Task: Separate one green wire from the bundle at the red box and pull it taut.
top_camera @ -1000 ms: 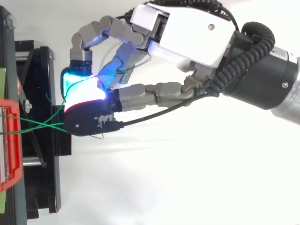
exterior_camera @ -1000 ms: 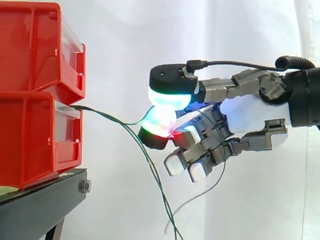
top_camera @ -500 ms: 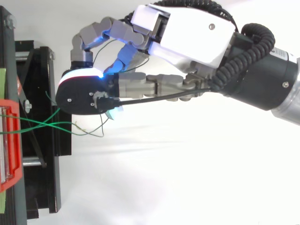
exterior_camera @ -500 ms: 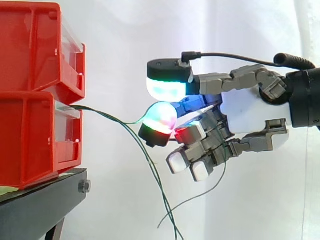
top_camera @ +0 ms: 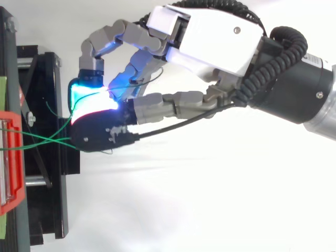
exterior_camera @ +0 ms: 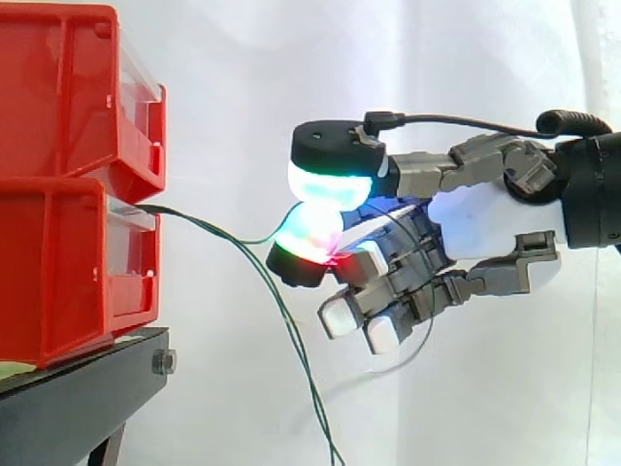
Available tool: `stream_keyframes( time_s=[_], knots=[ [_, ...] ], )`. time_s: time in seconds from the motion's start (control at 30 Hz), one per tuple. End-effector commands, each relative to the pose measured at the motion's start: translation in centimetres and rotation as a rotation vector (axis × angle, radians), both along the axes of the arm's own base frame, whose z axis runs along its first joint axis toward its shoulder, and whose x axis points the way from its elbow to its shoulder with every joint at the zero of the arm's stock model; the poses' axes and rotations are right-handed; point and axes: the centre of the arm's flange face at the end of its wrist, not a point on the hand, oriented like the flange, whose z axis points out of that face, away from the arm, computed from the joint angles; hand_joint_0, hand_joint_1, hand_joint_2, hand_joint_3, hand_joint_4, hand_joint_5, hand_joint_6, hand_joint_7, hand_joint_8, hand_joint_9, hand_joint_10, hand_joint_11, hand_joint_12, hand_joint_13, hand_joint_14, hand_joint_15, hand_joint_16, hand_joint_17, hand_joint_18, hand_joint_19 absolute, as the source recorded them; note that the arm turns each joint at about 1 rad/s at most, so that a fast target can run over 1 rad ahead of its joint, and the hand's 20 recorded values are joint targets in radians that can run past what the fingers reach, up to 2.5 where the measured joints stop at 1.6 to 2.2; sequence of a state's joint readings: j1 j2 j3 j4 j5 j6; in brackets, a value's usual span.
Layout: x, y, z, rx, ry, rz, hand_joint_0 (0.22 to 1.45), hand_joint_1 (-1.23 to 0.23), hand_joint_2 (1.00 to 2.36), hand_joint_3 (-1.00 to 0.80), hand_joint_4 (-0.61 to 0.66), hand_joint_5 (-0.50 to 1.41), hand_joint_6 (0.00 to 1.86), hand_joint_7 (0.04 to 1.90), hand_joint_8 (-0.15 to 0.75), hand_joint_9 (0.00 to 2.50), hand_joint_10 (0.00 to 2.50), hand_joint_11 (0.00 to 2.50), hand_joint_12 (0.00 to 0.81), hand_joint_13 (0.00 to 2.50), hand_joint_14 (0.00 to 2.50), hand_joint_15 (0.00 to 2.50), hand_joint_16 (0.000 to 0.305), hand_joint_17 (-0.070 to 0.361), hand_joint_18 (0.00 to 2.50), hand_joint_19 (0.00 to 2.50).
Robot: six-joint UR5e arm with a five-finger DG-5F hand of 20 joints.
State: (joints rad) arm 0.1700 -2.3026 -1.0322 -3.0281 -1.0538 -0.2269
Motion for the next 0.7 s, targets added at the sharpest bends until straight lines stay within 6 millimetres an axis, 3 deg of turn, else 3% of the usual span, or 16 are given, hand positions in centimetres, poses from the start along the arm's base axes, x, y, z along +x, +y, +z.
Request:
stream_keyframes(
  time_s=[0.0,0.23,0.33,0.37,0.43,0.5,0.67],
  knots=[
    [0.00,0.12,0.00,0.000,0.000,0.000,0.71,-0.87,1.00,-0.50,0.06,-0.20,0.93,1.00,0.246,1.08,0.02,1.24,0.345,0.95,0.02,0.56,0.048,0.108,0.90,0.56],
    [0.01,0.13,0.00,0.001,0.000,0.002,0.61,-0.77,1.00,-0.50,0.08,-0.18,0.92,1.02,0.248,1.13,0.02,1.24,0.345,0.96,0.02,0.57,0.048,0.107,0.89,0.60],
    [0.00,0.03,0.00,0.001,0.000,0.002,0.53,-0.57,1.00,-0.50,0.10,-0.17,0.91,1.04,0.275,1.18,0.02,1.23,0.372,1.00,0.02,0.58,0.051,0.114,0.92,0.63],
    [0.00,0.03,0.00,0.001,0.000,0.002,0.55,-0.46,1.00,-0.50,0.09,-0.17,0.90,1.06,0.267,1.19,0.02,1.23,0.365,1.00,0.02,0.58,0.050,0.112,0.91,0.64],
    [0.00,0.03,0.00,0.001,0.000,0.002,0.58,-0.40,1.00,-0.47,0.08,-0.17,0.90,1.08,0.264,1.21,0.02,1.22,0.367,1.02,0.02,0.59,0.049,0.110,0.92,0.65],
    [0.00,0.03,0.00,0.001,0.000,0.002,0.59,-0.40,1.01,-0.38,0.07,-0.17,0.90,1.10,0.261,1.22,0.02,1.23,0.367,1.03,0.02,0.59,0.050,0.112,0.92,0.67],
    [0.00,0.03,0.00,0.001,0.000,0.002,0.58,-0.63,1.01,-0.22,0.11,-0.18,0.91,1.06,0.288,1.21,0.02,1.23,0.387,1.06,0.02,0.59,0.055,0.123,0.97,0.65]
  ],
)
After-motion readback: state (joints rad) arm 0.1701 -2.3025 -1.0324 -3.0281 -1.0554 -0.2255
